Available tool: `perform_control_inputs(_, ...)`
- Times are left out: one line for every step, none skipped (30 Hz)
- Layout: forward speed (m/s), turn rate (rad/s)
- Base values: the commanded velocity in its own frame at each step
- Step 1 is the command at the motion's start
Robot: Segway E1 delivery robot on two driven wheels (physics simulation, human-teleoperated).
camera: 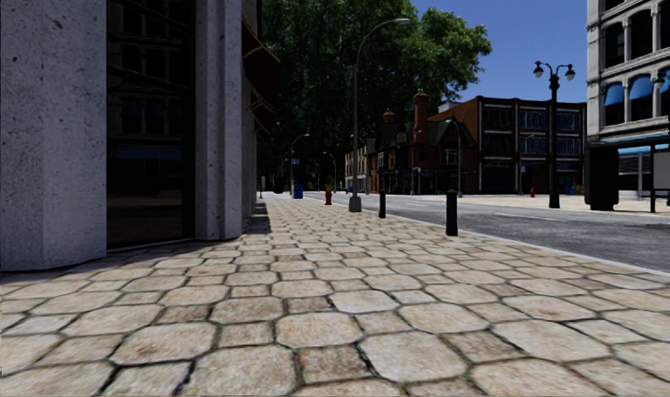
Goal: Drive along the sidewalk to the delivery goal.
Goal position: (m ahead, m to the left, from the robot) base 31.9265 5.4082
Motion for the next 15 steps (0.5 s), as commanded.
perform_control_inputs(2.0, 0.0)
perform_control_inputs(2.0, 0.0)
perform_control_inputs(2.0, 0.0)
perform_control_inputs(2.0, 0.0)
perform_control_inputs(2.0, 0.0)
perform_control_inputs(2.0, 0.0)
perform_control_inputs(2.0, 0.0)
perform_control_inputs(2.0, 0.0)
perform_control_inputs(2.0, 0.0)
perform_control_inputs(2.0, 0.0)
perform_control_inputs(2.0, 0.0)
perform_control_inputs(2.0, 0.0)
perform_control_inputs(2.0, 0.0)
perform_control_inputs(2.0, 0.0)
perform_control_inputs(2.0, 0.0)
